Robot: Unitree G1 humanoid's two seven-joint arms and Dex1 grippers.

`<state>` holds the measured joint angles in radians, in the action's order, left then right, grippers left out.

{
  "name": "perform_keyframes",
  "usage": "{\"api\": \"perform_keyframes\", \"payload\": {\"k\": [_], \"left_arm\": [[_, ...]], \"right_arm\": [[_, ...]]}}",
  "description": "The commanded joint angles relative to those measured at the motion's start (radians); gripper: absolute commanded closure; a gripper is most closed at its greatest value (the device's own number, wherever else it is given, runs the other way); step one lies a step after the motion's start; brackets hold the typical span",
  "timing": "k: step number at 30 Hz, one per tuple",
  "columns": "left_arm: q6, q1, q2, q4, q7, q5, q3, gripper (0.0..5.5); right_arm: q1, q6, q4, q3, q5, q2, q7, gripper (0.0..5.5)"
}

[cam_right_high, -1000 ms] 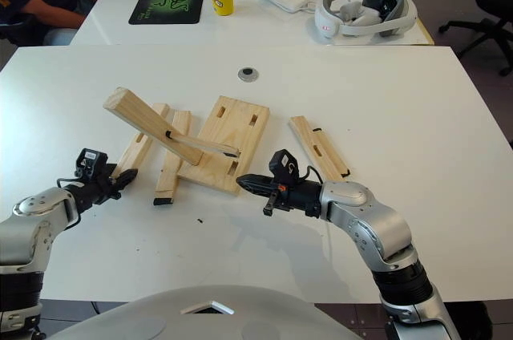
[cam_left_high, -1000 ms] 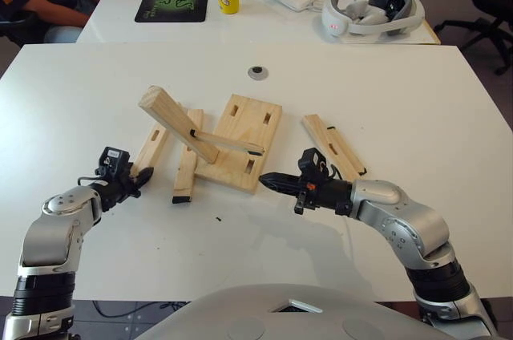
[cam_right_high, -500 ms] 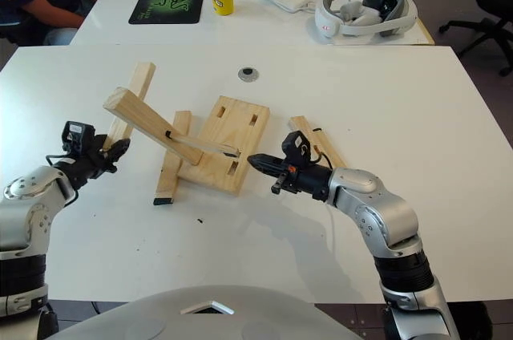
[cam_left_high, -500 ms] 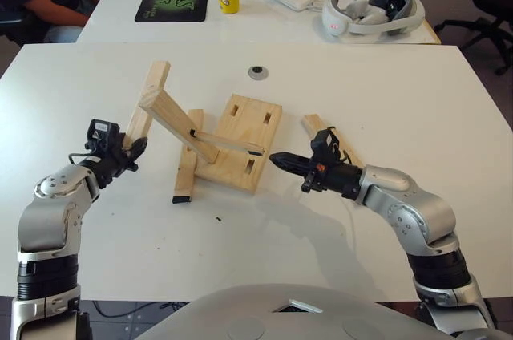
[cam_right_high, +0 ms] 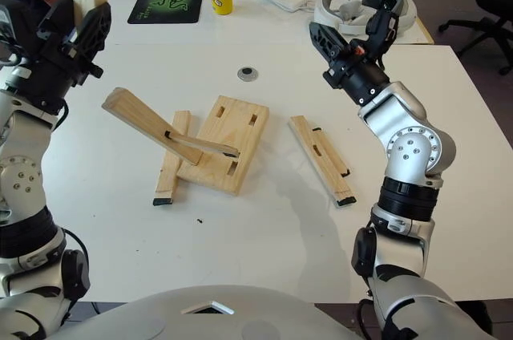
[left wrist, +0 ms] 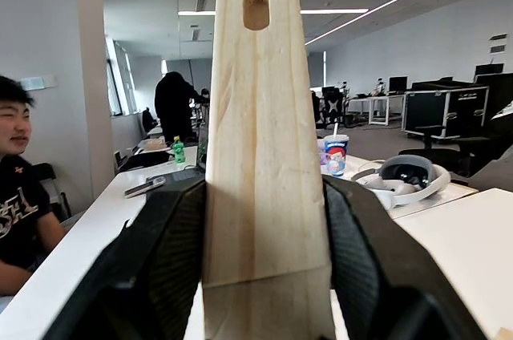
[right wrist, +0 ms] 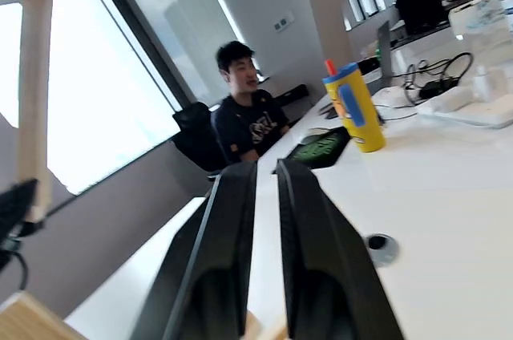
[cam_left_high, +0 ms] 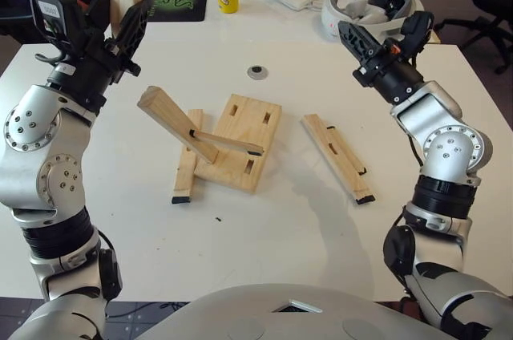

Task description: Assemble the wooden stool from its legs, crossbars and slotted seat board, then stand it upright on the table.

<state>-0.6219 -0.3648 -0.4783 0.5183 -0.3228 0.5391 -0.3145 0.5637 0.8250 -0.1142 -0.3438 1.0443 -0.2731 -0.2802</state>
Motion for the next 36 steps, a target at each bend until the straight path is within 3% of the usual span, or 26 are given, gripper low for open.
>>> {"api": "perform_keyframes", "payload": {"k": [1, 7, 15, 25, 32, 36], "left_arm": [[-0.073, -0.105, -0.010, 0.133, -0.022, 0.134, 0.056, 3.42], [-0.207, -0.152, 0.016, 0.141, 0.073, 0.586, -0.008, 3.42], [-0.211, -0.073, -0.094, 0.076, 0.248, 1.225, 0.001, 3.42], [-0.206, -0.049, -0.207, 0.098, 0.209, 1.313, 0.071, 3.42], [-0.196, -0.045, -0.249, 0.117, 0.160, 1.277, 0.109, 3.42], [-0.187, -0.038, -0.257, 0.116, 0.146, 1.260, 0.118, 3.42]], "right_arm": [[0.189, 0.061, -0.098, -0.026, 0.473, 0.081, 0.233, 4.36], [0.189, 0.064, -0.113, 0.028, 0.672, 0.051, 0.251, 3.46], [0.146, 0.070, -0.132, 0.033, 0.823, -0.040, 0.157, 2.07], [0.146, 0.024, -0.117, 0.085, 0.922, -0.062, 0.187, 0.41], [0.146, 0.007, -0.112, 0.116, 0.926, -0.062, 0.206, 0.38], [0.148, 0.020, -0.115, 0.114, 0.927, -0.061, 0.185, 1.08]]}}
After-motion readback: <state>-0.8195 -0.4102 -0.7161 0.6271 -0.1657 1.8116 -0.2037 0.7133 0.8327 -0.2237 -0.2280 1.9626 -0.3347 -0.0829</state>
